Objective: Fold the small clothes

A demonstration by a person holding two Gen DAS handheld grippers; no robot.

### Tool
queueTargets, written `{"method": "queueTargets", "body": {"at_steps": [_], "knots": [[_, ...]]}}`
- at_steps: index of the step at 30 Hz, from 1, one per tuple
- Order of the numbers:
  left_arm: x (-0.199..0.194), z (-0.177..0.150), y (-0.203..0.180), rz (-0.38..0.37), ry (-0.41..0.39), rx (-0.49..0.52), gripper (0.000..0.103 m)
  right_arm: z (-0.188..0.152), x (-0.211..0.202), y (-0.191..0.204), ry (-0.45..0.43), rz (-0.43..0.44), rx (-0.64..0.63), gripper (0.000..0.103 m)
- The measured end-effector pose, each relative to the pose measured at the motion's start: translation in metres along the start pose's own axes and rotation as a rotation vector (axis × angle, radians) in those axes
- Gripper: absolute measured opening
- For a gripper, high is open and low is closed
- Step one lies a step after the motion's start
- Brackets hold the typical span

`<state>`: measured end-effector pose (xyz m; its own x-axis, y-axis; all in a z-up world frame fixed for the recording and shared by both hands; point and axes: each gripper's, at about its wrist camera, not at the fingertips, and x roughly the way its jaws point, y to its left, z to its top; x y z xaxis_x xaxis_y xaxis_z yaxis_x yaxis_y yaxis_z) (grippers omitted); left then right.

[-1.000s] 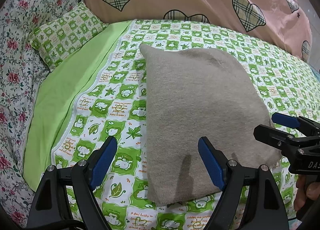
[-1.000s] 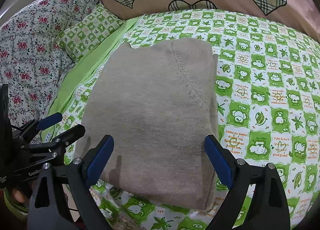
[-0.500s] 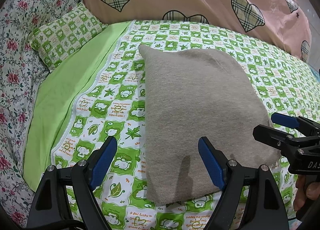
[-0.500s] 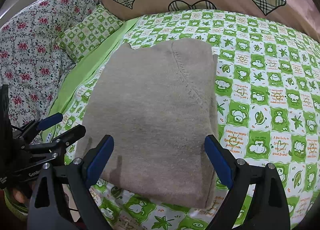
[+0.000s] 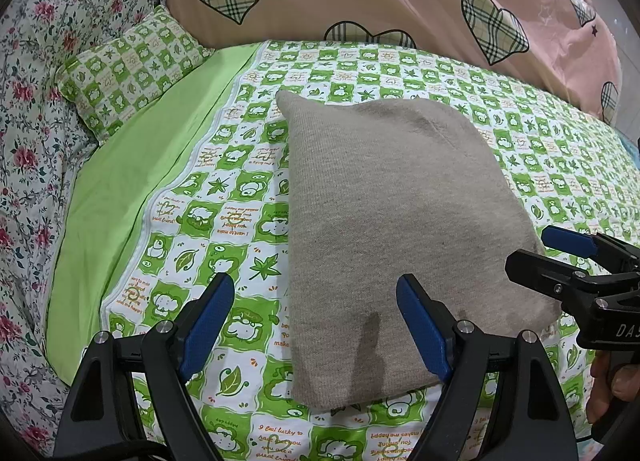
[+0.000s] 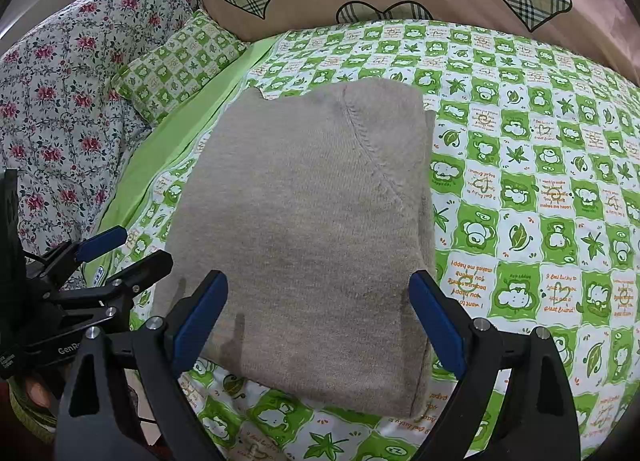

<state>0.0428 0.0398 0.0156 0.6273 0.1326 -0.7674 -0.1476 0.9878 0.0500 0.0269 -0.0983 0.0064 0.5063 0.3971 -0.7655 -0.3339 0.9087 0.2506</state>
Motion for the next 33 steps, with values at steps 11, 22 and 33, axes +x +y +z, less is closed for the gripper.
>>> {"method": "queueTargets", "body": {"at_steps": [11,22,33], "knots": [[-0.0004,0.0002,-0.0012,-0.002,-0.001,0.0,0.084,0.0003,-0.0014,-0.0004,0.0,0.0,0.0,0.092],[-0.0002,0.0007,-0.0011,-0.001,0.001,0.001,0.084,-0.0002,-0.0009,-0.0005,0.0,0.0,0.0,0.092],[-0.0004,0.0019,-0.0035,-0.003,0.002,0.0,0.084,0.0002,-0.0014,-0.0004,-0.001,0.001,-0.001,0.092]]}}
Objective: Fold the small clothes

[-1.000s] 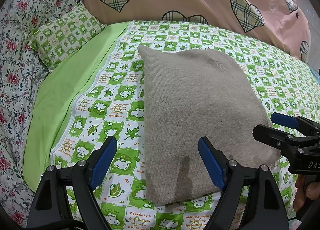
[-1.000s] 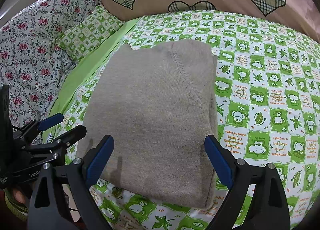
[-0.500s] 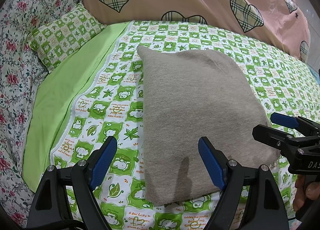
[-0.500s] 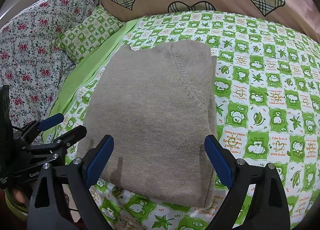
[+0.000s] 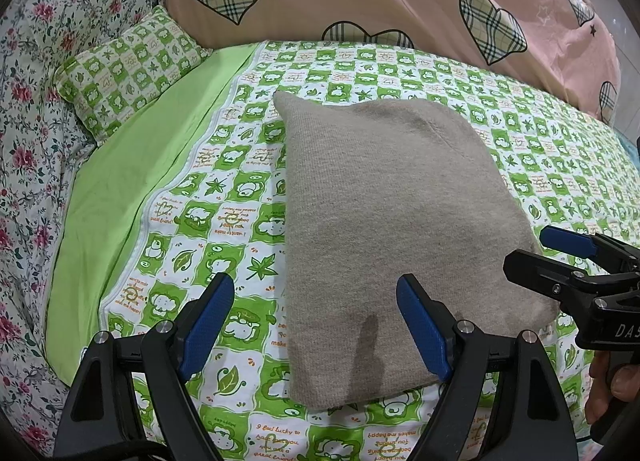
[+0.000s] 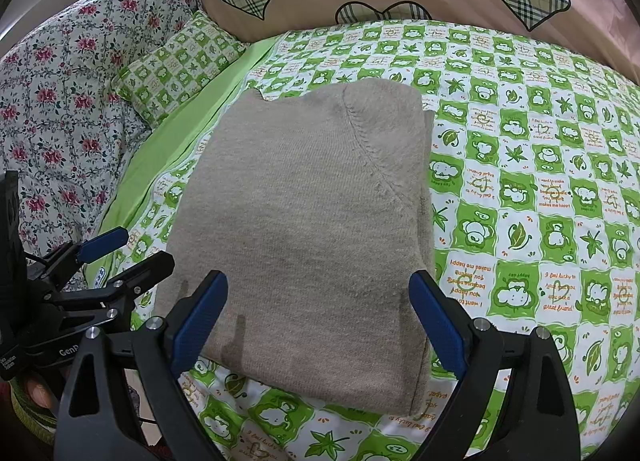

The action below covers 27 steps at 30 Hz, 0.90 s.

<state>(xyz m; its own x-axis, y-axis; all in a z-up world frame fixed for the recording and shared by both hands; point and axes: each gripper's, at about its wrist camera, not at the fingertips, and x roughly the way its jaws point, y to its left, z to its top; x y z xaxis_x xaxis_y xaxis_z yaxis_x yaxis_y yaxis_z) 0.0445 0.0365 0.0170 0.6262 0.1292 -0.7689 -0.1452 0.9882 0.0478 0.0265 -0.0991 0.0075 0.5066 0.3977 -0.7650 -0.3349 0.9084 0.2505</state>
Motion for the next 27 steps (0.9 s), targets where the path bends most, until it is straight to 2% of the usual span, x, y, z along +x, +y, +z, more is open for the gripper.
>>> {"method": "queueTargets", "body": {"at_steps": [27], "knots": [[-0.0002,-0.0004,-0.0018,-0.001,-0.003,0.002,0.084,-0.0009,-0.0027,0.004,-0.006,-0.004,0.01,0.092]]}}
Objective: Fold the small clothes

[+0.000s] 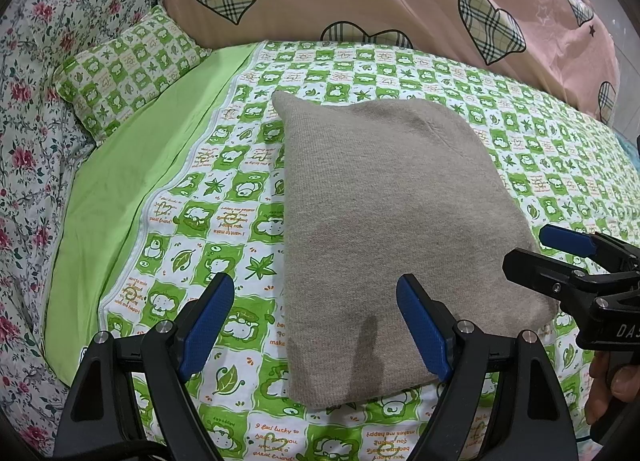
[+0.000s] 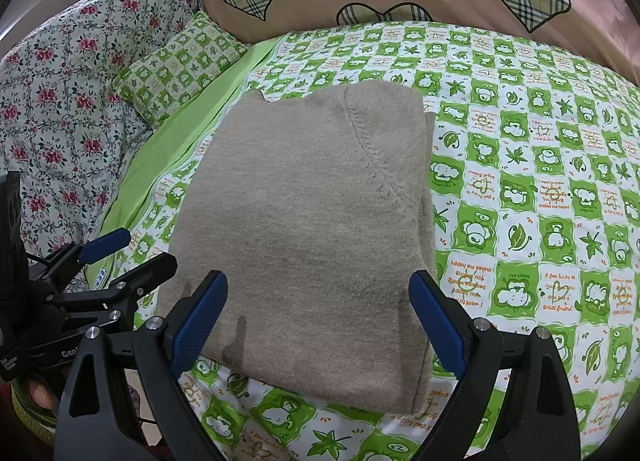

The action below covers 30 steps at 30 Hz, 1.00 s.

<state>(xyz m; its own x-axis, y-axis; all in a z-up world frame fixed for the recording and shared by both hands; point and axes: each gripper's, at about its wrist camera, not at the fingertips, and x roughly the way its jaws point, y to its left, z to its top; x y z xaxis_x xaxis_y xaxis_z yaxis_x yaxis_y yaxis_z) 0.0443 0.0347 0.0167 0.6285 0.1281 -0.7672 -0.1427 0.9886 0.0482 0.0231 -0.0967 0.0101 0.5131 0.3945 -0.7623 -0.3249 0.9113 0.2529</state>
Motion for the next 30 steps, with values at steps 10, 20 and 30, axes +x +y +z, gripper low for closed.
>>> {"method": "queueTargets", "body": {"at_steps": [10,20,30], "knots": [[0.0004,0.0,0.0016,-0.002,0.0,0.001,0.084,0.0004,-0.0001,-0.0009,0.001,0.002,-0.001,0.092],[0.0004,0.0,0.0014,-0.003,0.0,0.002,0.084,0.001,-0.0002,-0.0015,-0.001,0.003,0.0,0.092],[0.0022,0.002,0.0001,-0.013,-0.001,0.004,0.084,0.0034,-0.0031,0.0003,-0.011,-0.005,0.01,0.092]]}}
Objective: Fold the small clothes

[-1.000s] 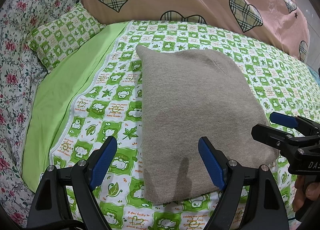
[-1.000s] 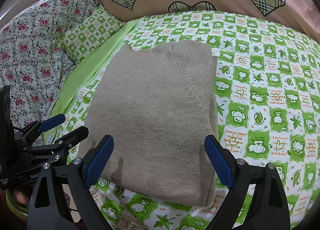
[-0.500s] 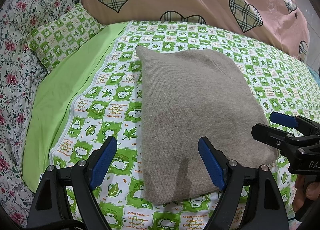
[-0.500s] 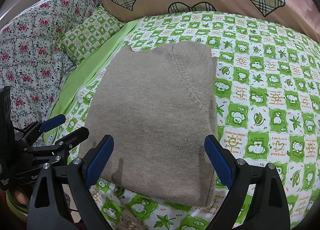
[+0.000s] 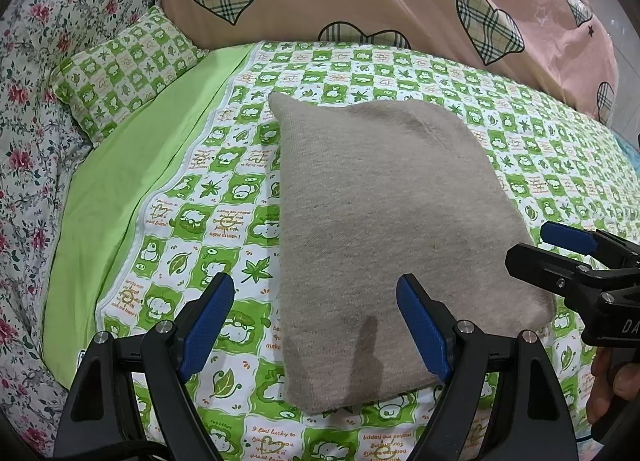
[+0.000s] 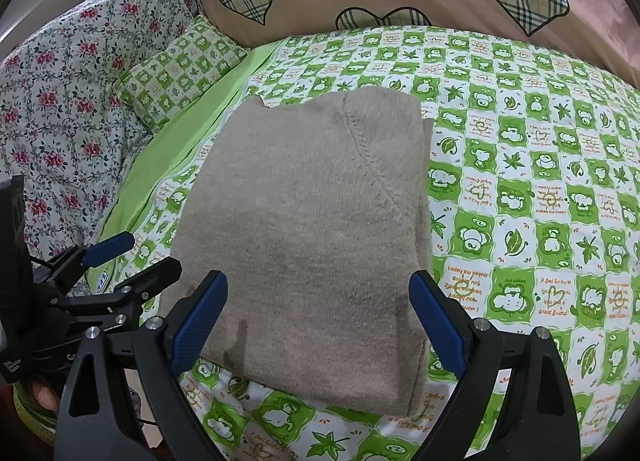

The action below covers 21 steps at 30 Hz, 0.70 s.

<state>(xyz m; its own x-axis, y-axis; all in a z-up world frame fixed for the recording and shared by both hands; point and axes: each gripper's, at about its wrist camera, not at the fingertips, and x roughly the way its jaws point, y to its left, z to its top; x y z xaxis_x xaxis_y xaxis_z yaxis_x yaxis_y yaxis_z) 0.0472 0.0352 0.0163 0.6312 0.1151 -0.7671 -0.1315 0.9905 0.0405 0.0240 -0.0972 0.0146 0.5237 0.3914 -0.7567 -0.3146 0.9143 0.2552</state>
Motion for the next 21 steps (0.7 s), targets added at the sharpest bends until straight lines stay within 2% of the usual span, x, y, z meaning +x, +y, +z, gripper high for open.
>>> {"method": "queueTargets", "body": {"at_steps": [21], "knots": [[0.0016,0.0052,0.0042,-0.002,-0.004,0.0,0.084,0.0009,0.001,0.0012,-0.003,0.001,0.001,0.092]]}}
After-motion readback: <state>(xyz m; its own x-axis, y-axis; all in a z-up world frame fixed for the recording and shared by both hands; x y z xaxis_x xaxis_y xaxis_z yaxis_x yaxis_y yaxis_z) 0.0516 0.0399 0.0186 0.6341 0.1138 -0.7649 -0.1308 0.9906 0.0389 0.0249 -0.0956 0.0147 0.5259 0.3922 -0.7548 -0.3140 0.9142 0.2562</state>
